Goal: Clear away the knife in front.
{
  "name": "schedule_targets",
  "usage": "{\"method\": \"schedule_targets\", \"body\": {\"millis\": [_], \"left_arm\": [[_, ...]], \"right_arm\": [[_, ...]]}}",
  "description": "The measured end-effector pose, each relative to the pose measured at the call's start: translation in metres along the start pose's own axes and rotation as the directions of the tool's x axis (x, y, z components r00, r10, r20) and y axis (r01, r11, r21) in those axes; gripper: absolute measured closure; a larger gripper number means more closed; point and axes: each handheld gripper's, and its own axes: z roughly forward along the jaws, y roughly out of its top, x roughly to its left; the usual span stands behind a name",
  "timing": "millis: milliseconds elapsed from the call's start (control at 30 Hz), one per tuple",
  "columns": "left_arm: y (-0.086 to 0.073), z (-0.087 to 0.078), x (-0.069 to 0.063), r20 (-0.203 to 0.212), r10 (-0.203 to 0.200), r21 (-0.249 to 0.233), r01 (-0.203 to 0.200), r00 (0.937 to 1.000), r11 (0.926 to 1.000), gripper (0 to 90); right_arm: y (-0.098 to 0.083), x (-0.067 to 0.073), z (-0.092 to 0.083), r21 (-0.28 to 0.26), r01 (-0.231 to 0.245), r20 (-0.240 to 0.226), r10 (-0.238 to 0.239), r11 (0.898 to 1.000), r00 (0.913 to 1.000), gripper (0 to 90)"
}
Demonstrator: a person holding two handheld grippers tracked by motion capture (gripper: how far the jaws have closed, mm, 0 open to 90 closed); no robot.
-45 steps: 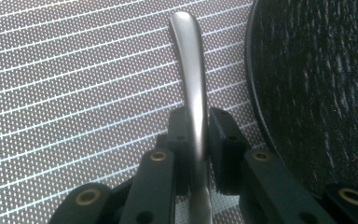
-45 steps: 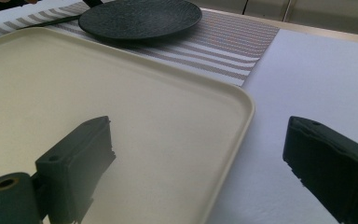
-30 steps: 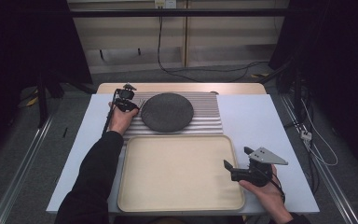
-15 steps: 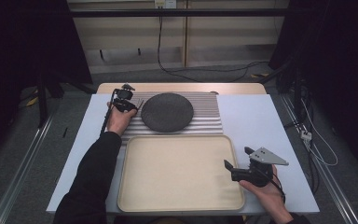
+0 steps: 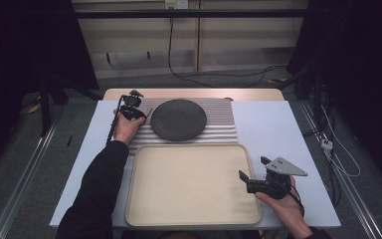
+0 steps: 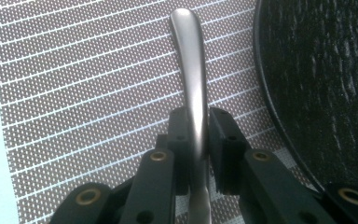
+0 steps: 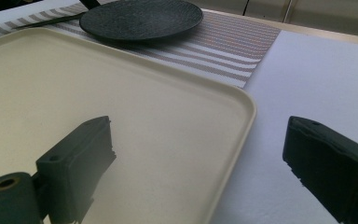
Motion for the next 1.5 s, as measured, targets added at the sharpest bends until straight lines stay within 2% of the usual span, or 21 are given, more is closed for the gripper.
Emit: {"method": "schedule_targets", "body": {"millis": [100,267,567,733,767,800,933,967,1067,1100,1400,1500], "left_arm": [[0.0,0.0,0.001,0.011,-0.012,0.005,0.012,0.9999,0.9999,78.7],[0.0,0.0,0.0,-0.002,0.006,0.009,-0.006,1.0,0.9999,78.7],[0.001,-0.002,-0.002,-0.012,0.01,0.02,-0.01,0.9999,0.9998,79.8],[0.002,-0.007,-0.003,0.006,0.002,0.012,-0.002,1.0,0.9999,79.9],[0.002,-0.008,-0.003,0.012,0.013,0.016,-0.013,0.9998,0.9998,79.9],[0.002,-0.01,-0.004,-0.002,0.015,0.012,-0.015,0.9999,0.9998,79.9],[0.0,-0.019,-0.004,0.012,0.014,0.0,-0.014,0.9998,0.9999,79.9],[0.0,-0.021,-0.004,0.017,0.024,-0.002,-0.024,0.9996,0.9997,79.9],[-0.003,-0.027,-0.004,0.015,0.011,-0.021,-0.011,0.9998,0.9997,79.8],[-0.004,-0.029,-0.004,0.007,0.021,-0.025,-0.021,0.9998,0.9995,79.8],[-0.01,-0.049,-0.009,0.02,0.041,-0.046,-0.04,0.9989,0.9981,79.8],[-0.012,-0.055,-0.013,0.024,0.071,-0.053,-0.07,0.9972,0.9962,79.8]], "right_arm": [[0.0,0.0,0.0,-0.001,0.001,-0.001,-0.001,1.0,1.0,8.2],[0.0,0.0,0.0,-0.001,0.002,-0.001,-0.002,1.0,1.0,8.2],[0.0,0.0,0.0,0.0,0.0,-0.001,0.0,1.0,1.0,8.2],[0.0,0.001,0.001,0.0,0.003,-0.002,-0.003,1.0,1.0,8.2],[0.0,0.001,0.001,0.0,0.003,-0.002,-0.003,1.0,1.0,8.2],[0.0,0.001,0.001,0.0,0.001,-0.003,-0.001,1.0,1.0,8.2],[0.0,0.001,0.0,0.0,0.001,-0.003,-0.001,1.0,1.0,8.2],[0.0,0.001,0.0,0.0,0.0,-0.003,0.0,1.0,1.0,8.2],[0.001,0.001,0.0,0.0,0.0,-0.003,0.0,1.0,1.0,8.2],[0.001,0.001,0.0,-0.002,0.0,-0.002,0.0,1.0,1.0,8.2],[0.001,0.002,0.001,-0.001,0.004,-0.002,-0.004,1.0,1.0,8.2],[0.001,0.002,0.0,-0.002,0.006,-0.002,-0.006,1.0,1.0,8.2]]}}
